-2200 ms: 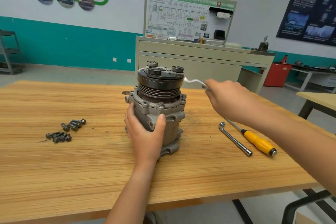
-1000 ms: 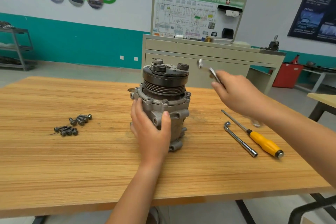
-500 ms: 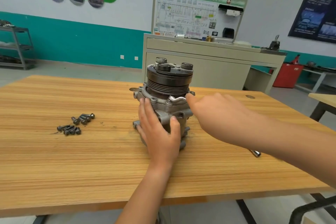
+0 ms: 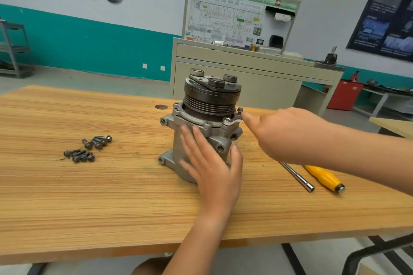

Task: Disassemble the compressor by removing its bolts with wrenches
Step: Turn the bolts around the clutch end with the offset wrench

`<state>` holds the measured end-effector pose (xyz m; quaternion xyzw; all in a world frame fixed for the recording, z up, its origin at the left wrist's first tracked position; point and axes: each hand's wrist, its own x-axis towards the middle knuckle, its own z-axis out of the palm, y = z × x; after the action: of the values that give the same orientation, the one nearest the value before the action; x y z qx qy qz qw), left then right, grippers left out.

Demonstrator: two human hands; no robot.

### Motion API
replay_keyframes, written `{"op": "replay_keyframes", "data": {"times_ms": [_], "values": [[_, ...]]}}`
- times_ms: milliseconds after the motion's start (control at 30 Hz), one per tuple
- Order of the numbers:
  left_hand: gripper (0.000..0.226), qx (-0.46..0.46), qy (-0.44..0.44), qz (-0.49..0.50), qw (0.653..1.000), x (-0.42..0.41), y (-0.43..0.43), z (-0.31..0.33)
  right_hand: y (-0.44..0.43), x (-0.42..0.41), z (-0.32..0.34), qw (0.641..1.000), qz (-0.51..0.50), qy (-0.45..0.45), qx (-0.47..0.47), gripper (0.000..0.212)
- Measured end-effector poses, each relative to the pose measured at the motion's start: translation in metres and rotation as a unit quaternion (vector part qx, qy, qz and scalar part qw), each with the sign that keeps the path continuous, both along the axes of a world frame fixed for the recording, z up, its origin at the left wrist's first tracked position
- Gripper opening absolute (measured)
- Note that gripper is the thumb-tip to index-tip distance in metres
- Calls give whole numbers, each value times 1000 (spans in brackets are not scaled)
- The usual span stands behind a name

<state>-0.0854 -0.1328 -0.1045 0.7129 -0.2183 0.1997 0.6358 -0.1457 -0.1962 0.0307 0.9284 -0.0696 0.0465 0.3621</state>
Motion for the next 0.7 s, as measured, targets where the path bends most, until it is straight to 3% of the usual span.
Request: {"op": "replay_keyframes", "data": {"times_ms": [167,300,400,533,633,700], "values": [[113,5,-17,27,999,26,19,8,-38,15,-1,997,73,-27,-1,55],[112,-32,7,-39,999,30,19,9,-44,38,-14,991,110,-79,5,37],[111,-40,6,-59,997,33,22,8,-47,34,-15,966,165,-188,64,28],[105,-57,41,-62,996,51,40,11,-40,-2,-8,910,148,-313,227,34],[105,20,32,-23,999,57,46,14,-21,-20,-14,938,132,-229,223,38],[103,28,23,-20,999,55,47,15,-10,-21,-18,967,62,-156,192,43]]}}
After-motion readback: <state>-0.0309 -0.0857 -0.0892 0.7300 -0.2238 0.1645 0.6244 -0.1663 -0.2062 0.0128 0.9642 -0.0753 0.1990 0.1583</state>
